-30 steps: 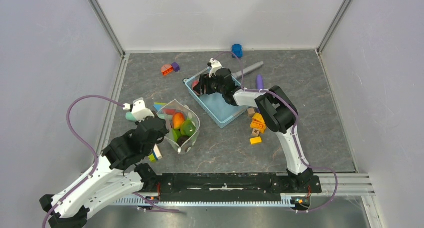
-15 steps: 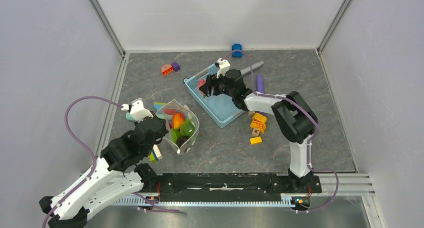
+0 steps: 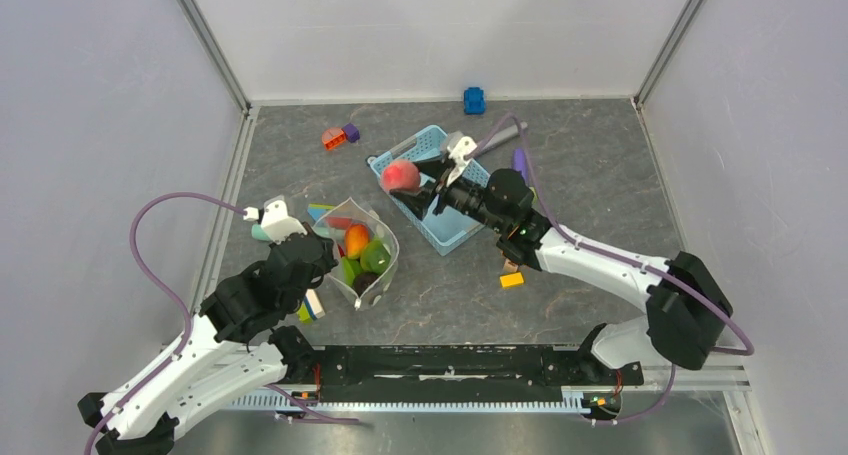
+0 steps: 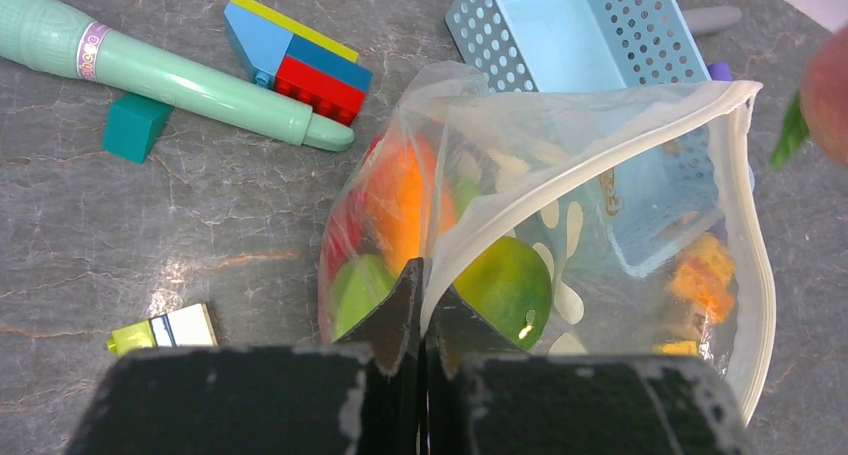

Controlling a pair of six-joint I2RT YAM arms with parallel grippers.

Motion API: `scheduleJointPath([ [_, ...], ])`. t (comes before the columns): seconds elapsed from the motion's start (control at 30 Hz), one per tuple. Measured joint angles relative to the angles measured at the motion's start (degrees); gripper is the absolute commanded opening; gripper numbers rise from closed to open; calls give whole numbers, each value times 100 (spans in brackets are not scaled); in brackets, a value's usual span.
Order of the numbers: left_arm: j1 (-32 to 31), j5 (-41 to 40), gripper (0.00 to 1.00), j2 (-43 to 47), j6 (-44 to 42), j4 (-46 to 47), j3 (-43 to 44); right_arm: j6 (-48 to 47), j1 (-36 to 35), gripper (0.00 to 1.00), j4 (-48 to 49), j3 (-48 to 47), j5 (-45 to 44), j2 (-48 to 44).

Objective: Place the food in the zip-top bag and seal the zipper
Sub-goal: Place the fake fruit in the zipper food storage bag.

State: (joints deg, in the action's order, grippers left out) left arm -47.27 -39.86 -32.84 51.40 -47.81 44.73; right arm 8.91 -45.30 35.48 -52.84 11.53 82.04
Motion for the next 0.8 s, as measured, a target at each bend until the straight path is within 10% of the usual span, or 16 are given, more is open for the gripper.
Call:
scheduleJointPath([
  [0.8,0,293,2,-59,-2,192,9,-1797,-1836,30,-188,61,389,-240],
])
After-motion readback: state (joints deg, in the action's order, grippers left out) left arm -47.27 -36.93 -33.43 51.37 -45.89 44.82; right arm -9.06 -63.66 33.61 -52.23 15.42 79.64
